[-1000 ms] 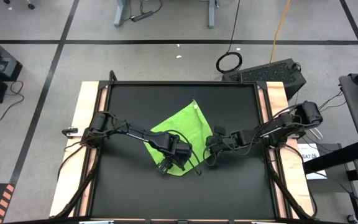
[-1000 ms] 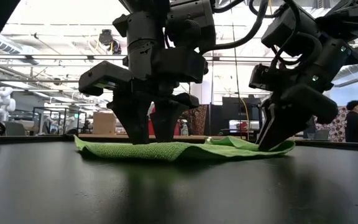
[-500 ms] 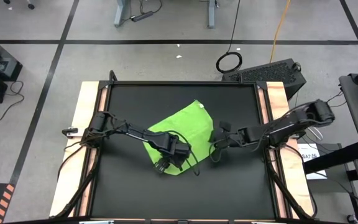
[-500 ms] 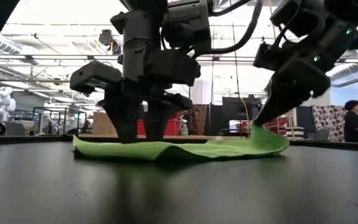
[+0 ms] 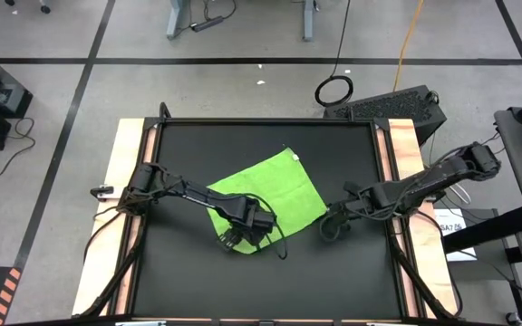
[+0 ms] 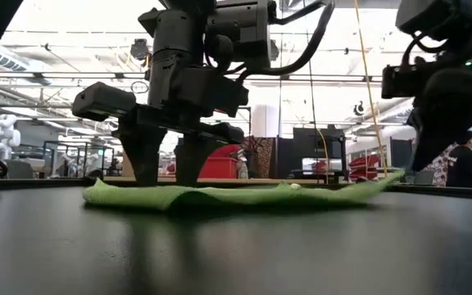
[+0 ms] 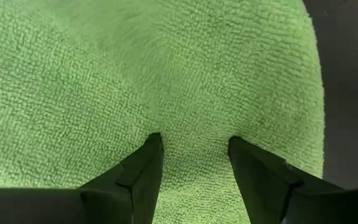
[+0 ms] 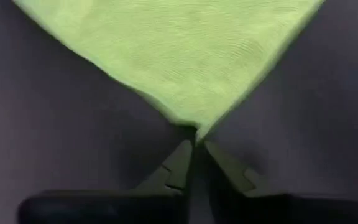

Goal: Roll towel
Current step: Fold green microfiber towel

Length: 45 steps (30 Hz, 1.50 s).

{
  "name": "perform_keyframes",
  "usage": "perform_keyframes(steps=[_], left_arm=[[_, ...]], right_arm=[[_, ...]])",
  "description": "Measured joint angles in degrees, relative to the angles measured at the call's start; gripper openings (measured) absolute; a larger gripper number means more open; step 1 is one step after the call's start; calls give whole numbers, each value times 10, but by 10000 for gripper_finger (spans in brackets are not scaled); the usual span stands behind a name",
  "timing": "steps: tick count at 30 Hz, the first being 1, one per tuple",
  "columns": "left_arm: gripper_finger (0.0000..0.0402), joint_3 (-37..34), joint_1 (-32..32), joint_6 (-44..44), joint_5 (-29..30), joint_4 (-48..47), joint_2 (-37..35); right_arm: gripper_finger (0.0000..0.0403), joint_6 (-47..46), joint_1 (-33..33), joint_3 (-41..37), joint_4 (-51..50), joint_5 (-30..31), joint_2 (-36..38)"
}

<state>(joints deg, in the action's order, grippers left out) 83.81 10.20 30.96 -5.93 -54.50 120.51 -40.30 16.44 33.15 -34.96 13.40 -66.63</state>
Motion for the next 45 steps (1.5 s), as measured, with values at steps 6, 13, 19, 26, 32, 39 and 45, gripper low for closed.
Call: perform_keyframes(steps=[6,13,19,26,32,39,45], left_arm=[[193,0,2,11,1,-8,0],[193,0,11,48,11,-14,0],[193,4,15,31,13,-18,-5],[193,24,19,-37,25,-20,-34],[193,25,44,-122,28,-12,-64],[193,16,102,-210,53,18,-68],[193,-14,137,-295,116,59,-69]], right_arm=[[128,24,37,0,43,12,2],[177,186,83,0,168,126,-45],[180,285,58,0,271,114,-120],[180,331,23,0,320,54,-179],[180,358,15,0,320,42,-183],[180,393,-15,0,330,42,-183],[180,420,-48,0,338,42,-183]])
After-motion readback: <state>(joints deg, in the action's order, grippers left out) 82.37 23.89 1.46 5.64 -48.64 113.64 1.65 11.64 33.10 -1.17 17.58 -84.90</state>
